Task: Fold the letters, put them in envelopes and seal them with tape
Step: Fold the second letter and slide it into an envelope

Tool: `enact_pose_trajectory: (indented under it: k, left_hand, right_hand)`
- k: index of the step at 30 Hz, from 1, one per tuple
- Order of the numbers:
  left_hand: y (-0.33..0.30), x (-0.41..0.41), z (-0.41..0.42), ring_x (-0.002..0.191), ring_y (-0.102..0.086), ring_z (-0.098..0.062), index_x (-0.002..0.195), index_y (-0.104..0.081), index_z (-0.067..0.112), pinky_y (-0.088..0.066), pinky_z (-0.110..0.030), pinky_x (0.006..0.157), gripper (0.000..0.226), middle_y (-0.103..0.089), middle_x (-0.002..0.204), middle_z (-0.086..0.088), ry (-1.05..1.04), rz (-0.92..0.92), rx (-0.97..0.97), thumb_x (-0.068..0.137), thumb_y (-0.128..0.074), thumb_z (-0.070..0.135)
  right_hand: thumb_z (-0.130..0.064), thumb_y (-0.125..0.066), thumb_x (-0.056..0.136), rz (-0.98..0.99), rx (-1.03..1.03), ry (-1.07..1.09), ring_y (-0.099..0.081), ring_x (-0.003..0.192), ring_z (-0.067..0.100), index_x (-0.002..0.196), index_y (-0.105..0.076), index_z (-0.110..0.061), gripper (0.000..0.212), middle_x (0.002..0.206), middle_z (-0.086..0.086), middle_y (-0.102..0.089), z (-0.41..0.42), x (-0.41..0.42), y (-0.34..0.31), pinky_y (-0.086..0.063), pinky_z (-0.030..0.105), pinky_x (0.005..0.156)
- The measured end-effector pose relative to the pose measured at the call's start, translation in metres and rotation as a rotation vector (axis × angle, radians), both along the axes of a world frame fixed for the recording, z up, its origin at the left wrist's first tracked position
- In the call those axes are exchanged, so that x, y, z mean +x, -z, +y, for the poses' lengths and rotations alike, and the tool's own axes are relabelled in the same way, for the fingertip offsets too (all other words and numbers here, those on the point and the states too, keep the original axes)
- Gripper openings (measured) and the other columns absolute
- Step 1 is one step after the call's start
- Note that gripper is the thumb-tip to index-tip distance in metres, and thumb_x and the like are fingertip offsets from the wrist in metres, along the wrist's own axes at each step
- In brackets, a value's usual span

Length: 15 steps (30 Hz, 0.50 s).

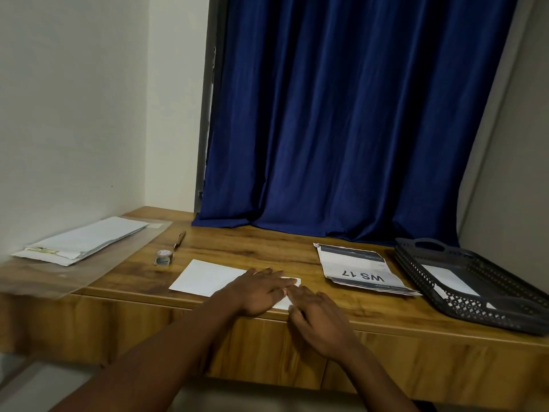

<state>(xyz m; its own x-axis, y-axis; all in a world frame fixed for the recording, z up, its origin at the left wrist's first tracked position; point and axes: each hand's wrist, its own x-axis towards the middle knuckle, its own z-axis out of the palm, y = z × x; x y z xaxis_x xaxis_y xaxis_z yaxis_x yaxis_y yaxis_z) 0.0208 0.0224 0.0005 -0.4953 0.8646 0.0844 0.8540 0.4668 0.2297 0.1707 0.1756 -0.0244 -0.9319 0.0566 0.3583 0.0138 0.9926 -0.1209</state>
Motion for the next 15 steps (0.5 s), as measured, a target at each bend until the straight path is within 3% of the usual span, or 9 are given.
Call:
enact_pose_trajectory:
  k: [4, 8, 11, 15]
  left_hand:
    - [0.002, -0.002, 0.0, 0.158, -0.005, -0.012, 0.159, -0.021, 0.051, -0.002, -0.044, 0.128, 0.05, -0.013, 0.171, 0.011, 0.0, 0.032, -0.003, 0.109, -0.021, 0.053]
    - [0.004, -0.003, 0.0, 0.158, -0.006, -0.012, 0.159, -0.022, 0.049, -0.003, -0.044, 0.128, 0.051, -0.013, 0.171, 0.012, 0.01, 0.046, -0.002, 0.109, -0.022, 0.052]
    - [0.004, -0.002, 0.001, 0.158, -0.007, -0.013, 0.159, -0.024, 0.047, -0.004, -0.046, 0.128, 0.052, -0.014, 0.171, 0.011, 0.005, 0.047, -0.009, 0.108, -0.024, 0.055]
    - [0.002, 0.005, -0.005, 0.15, -0.032, -0.014, 0.15, -0.048, 0.036, -0.028, -0.038, 0.121, 0.054, -0.037, 0.164, 0.008, -0.045, 0.103, 0.196, 0.103, -0.037, 0.061]
  right_hand:
    - [-0.057, -0.021, 0.104, 0.013, 0.035, 0.015, -0.026, 0.151, 0.004, 0.16, -0.03, -0.031, 0.061, 0.164, -0.009, -0.034, -0.003, 0.002, 0.002, -0.019, 0.033, 0.125]
    - [-0.077, -0.016, 0.094, 0.031, 0.057, 0.047, -0.027, 0.151, 0.007, 0.159, -0.03, -0.032, 0.08, 0.164, -0.009, -0.034, -0.007, 0.006, 0.01, -0.017, 0.035, 0.125]
    - [-0.074, -0.023, 0.095, 0.054, 0.068, 0.066, -0.026, 0.152, 0.007, 0.159, -0.029, -0.033, 0.076, 0.165, -0.009, -0.033, -0.01, 0.009, 0.016, -0.012, 0.034, 0.124]
    - [-0.067, -0.034, 0.1, 0.079, 0.011, 0.055, -0.027, 0.151, 0.004, 0.157, -0.034, -0.036, 0.065, 0.163, -0.013, -0.035, -0.009, 0.011, 0.015, -0.012, 0.03, 0.124]
